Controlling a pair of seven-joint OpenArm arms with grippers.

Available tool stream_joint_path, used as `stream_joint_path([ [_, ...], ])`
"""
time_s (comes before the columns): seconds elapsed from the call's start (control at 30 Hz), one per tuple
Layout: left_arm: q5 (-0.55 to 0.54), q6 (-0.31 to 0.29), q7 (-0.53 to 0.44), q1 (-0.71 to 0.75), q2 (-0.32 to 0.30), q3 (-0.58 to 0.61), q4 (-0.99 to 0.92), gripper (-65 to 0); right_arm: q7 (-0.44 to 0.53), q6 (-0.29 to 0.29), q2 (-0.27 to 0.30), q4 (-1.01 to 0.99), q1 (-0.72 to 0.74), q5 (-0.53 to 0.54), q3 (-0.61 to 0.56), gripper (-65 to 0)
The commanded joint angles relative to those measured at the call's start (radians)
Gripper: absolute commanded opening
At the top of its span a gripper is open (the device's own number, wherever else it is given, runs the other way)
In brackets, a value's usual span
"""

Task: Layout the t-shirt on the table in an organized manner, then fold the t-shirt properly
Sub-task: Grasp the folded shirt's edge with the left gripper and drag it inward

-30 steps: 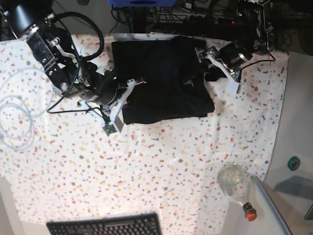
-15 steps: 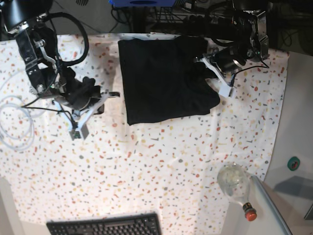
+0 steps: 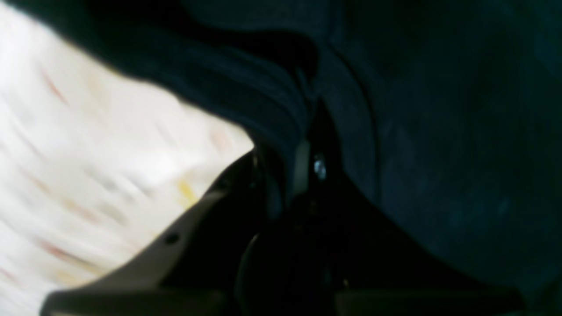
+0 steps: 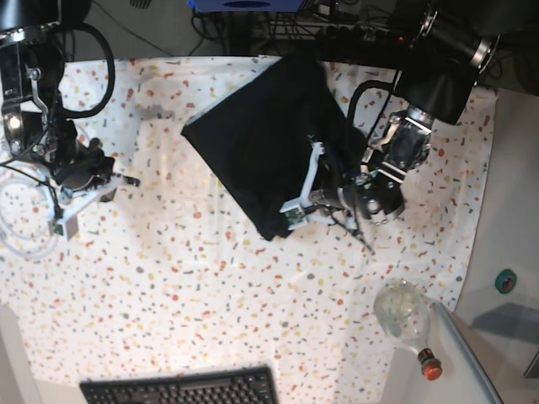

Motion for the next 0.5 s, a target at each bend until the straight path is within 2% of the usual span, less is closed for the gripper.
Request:
stream_joint_path([
  [0.0,0.025,0.004,-0.007,-0.039,0.023,0.042,0.013,-65.0,0.018,0.005,0.01,0.015,0.0,0.006,0.021,-65.0],
  [0.17,0.191,0.004,-0.01,-0.127,0.143,0.18,0.001,-65.0,0.018,0.005,0.01,0.015,-0.048,0.006,0.089,-65.0],
  [0.37,0.212,0.004,-0.041,-0.213,0.244,0.254,-0.131,-65.0,0.018,0.005,0.01,0.015,-0.09,0.006,0.135,-65.0],
  [0.47,0.212,0.004,-0.073,-0.222,0.253,0.261,-0.178,-65.0,0.018,0.005,0.01,0.015,-0.103,0.006,0.155,-65.0],
])
